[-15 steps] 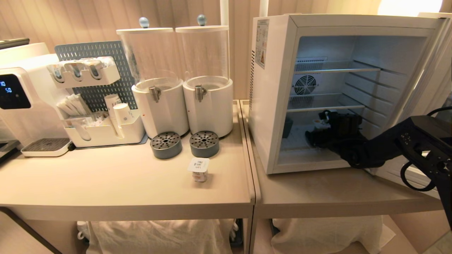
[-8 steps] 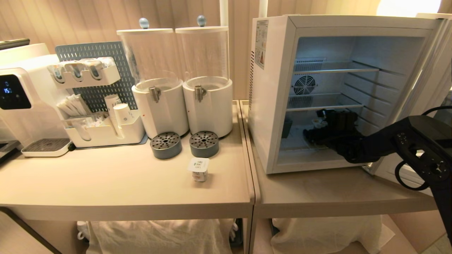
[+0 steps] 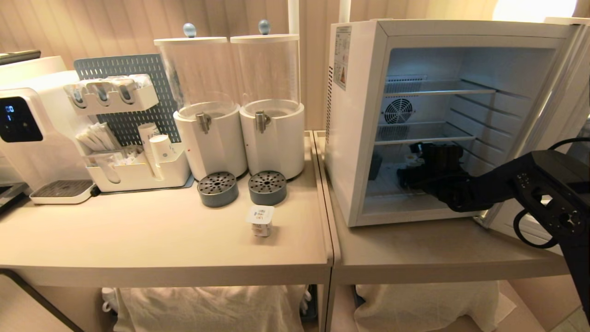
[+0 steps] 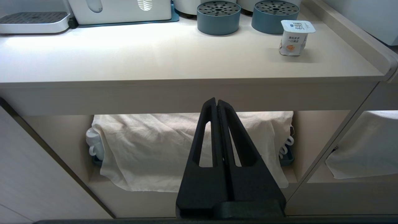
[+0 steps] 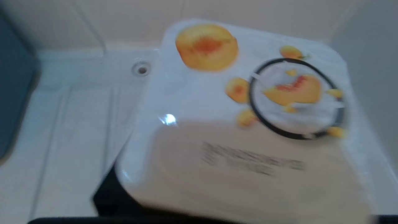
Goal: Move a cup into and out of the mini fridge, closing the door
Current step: Place the yoghurt on the freezer
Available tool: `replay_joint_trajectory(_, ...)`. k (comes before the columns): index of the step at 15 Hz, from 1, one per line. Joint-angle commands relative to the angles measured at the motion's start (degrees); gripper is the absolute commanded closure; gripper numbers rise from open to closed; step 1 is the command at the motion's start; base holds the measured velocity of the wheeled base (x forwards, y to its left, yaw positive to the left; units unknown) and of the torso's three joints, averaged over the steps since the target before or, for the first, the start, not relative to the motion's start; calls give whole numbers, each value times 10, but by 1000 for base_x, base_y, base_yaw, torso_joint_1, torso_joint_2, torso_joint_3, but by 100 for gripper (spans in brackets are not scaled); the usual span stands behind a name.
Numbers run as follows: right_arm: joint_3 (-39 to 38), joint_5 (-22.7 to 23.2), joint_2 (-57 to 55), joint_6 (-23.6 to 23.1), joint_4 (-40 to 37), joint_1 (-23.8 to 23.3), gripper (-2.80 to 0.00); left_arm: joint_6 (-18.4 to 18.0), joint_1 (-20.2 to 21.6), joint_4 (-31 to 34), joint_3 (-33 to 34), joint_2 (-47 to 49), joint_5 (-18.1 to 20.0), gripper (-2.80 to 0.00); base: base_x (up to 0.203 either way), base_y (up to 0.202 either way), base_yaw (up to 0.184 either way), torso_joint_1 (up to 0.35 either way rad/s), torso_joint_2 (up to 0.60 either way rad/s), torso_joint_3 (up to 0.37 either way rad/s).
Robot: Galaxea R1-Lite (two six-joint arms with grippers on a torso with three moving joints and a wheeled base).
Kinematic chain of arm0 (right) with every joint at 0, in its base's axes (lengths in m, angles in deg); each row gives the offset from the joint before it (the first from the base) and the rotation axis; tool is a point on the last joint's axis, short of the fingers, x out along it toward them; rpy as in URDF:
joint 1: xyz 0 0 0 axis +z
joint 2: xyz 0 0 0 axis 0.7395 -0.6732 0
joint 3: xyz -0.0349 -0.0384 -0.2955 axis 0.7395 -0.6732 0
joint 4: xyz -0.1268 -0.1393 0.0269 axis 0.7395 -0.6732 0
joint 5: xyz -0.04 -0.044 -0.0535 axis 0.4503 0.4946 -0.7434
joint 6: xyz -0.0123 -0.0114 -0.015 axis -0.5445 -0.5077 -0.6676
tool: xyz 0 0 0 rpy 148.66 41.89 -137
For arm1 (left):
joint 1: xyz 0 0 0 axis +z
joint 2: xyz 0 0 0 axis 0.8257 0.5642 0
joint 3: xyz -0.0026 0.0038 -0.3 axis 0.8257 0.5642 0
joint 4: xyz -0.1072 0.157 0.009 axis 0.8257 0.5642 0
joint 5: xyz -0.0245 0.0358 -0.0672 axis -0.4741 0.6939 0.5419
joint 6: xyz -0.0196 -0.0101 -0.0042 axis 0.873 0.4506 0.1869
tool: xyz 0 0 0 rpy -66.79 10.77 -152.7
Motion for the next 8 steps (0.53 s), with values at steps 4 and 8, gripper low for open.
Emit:
replay_joint_trajectory(4,-16,-3,15,0,7,0,0,1,0,0,0,0,0,0,0,0,0,0,0,0)
replay_joint_trajectory(8,-44,-1,40,13,8,0,0,0,0,0,0,0,0,0,0,0,0,0,0,0)
